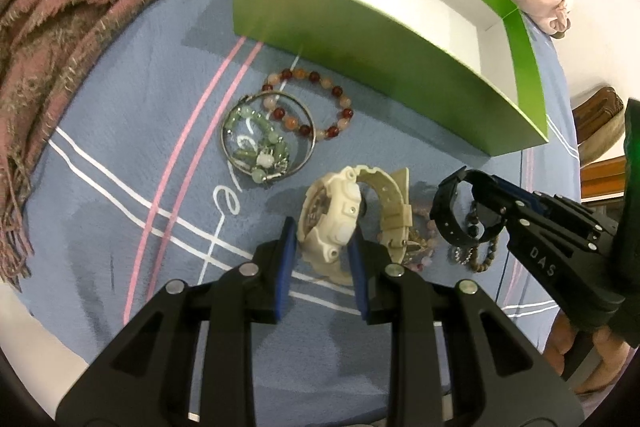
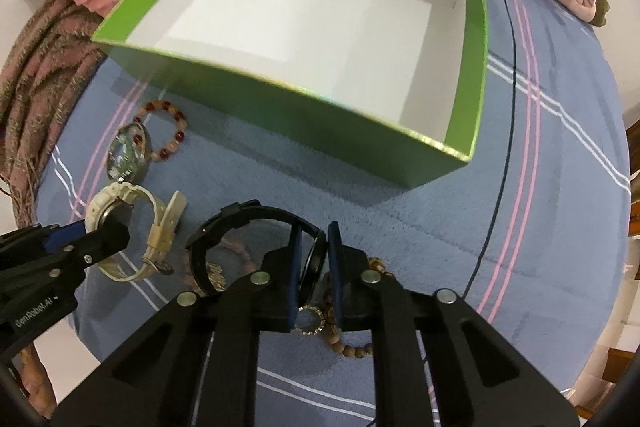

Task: Organize jewelry
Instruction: 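Close the left tool on the cream watch while the right tool grips the black watch, then lift both watches and carry them over the green box, then open both tools to drop the watches into the box, then move the right tool to the brown wooden bead bracelet, then close the right tool on the brown bead bracelet and lift it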

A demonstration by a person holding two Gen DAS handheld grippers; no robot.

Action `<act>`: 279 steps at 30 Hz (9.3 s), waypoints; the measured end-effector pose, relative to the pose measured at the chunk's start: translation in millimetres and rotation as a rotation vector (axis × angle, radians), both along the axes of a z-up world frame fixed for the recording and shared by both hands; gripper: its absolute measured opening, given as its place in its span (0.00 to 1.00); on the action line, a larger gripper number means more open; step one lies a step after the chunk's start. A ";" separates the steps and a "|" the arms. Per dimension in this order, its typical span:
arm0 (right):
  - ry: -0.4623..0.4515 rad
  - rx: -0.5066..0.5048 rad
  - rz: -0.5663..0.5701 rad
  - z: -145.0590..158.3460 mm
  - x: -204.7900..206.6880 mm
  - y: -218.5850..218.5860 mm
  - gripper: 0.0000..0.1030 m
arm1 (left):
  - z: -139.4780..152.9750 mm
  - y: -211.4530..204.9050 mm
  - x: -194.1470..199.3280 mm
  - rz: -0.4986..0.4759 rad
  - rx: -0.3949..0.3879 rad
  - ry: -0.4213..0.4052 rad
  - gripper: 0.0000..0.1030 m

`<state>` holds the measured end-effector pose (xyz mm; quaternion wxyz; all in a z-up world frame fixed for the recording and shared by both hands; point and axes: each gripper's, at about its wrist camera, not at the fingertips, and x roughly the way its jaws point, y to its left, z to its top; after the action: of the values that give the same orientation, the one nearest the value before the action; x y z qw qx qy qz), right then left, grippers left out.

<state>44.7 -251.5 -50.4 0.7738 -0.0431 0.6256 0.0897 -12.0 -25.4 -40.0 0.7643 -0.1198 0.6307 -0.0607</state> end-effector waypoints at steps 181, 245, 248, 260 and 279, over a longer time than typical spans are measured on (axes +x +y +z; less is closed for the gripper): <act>0.041 0.111 0.037 3.2 -40.2 -41.0 0.36 | -5.8 46.4 12.7 0.016 0.156 -0.001 0.40; 0.043 0.073 -0.076 -17.2 -34.5 -58.4 0.36 | 18.9 -16.0 61.8 -0.031 0.001 -0.088 0.14; 0.046 0.057 -0.065 -22.7 -33.8 -55.3 0.36 | 31.0 -15.8 61.2 -0.028 -0.003 -0.110 0.14; 0.046 0.021 -0.041 -34.7 -30.3 -51.4 0.14 | 36.1 -15.5 56.8 -0.025 -0.020 -0.120 0.14; -0.075 0.047 -0.007 21.2 -40.7 -32.5 0.11 | 59.6 -21.4 53.0 -0.025 -0.006 -0.165 0.14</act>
<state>3.9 -284.0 -29.2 0.7977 -0.0260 0.5941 0.1003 41.0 -46.8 19.5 0.8126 -0.1088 0.5666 -0.0819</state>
